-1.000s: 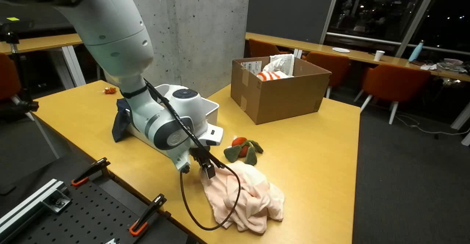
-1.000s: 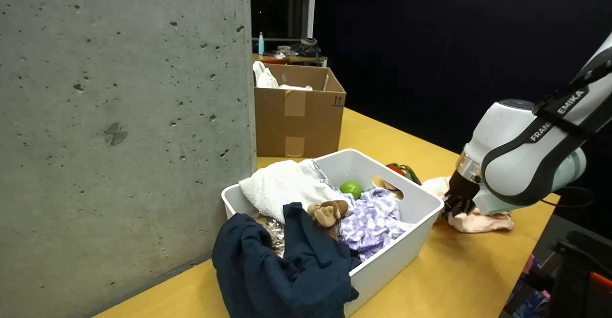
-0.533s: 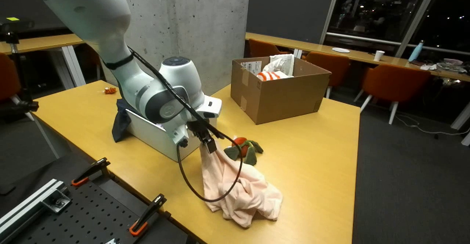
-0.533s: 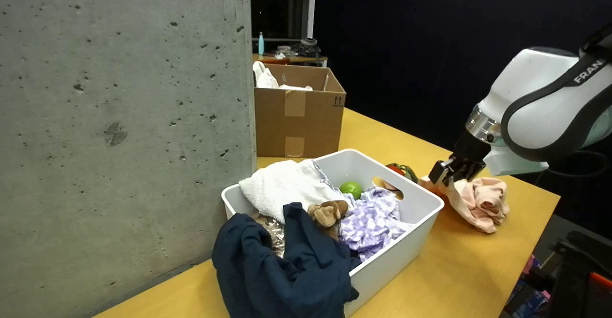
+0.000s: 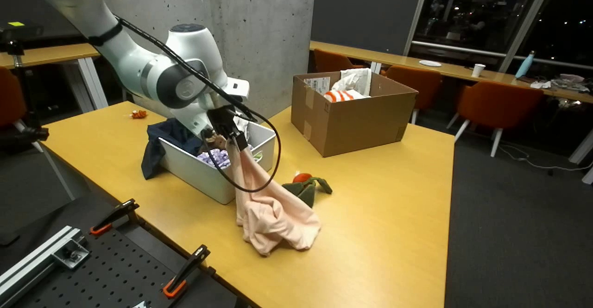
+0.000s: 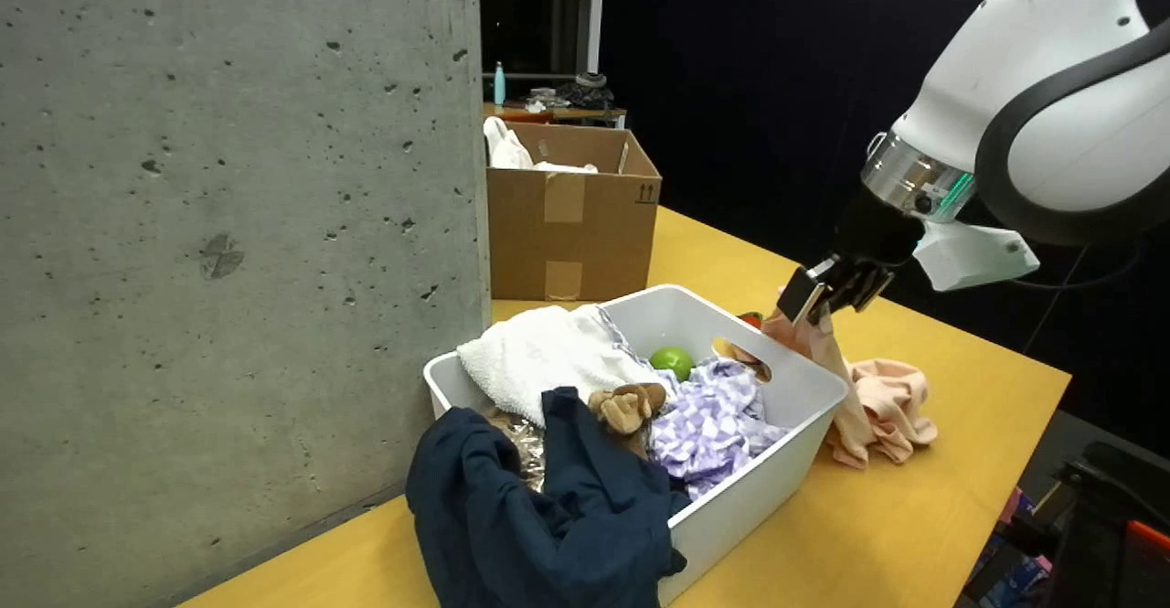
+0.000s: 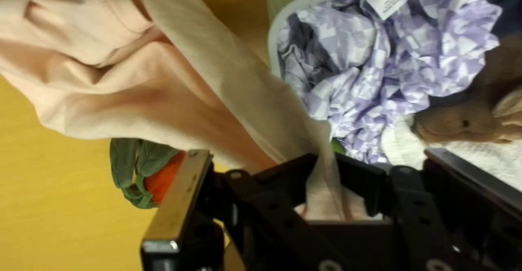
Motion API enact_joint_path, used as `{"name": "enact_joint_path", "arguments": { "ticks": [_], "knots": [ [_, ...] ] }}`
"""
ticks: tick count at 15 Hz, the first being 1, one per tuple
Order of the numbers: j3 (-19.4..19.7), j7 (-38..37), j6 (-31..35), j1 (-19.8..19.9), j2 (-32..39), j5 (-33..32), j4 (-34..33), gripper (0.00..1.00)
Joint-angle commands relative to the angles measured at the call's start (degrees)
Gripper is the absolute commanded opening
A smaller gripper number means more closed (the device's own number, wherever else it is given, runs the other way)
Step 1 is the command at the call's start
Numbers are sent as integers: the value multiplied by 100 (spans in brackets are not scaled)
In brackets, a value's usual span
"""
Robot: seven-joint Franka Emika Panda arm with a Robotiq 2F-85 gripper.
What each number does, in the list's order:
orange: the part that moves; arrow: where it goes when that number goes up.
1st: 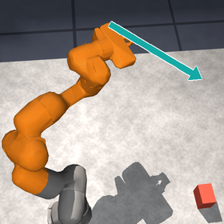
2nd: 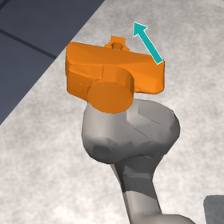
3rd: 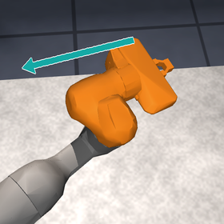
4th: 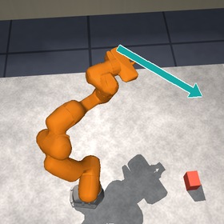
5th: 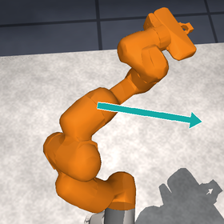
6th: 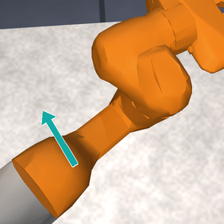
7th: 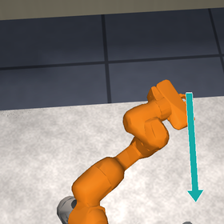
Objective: Remove the pink clothe and peach plush toy from the box and put them on the table and the cover the peach with the pink cloth
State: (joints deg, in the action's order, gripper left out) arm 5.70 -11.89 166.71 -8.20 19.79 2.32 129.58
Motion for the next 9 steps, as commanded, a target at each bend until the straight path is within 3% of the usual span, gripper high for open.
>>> {"name": "enact_joint_path", "arguments": {
  "ticks": [1,4,9],
  "knots": [
    [-82,-54,-432,-57,-762,-222,207,0],
    [-225,-28,-838,13,-1089,-278,-33,0],
    [-418,475,-1630,448,-1073,251,-874,0]
  ]
}}
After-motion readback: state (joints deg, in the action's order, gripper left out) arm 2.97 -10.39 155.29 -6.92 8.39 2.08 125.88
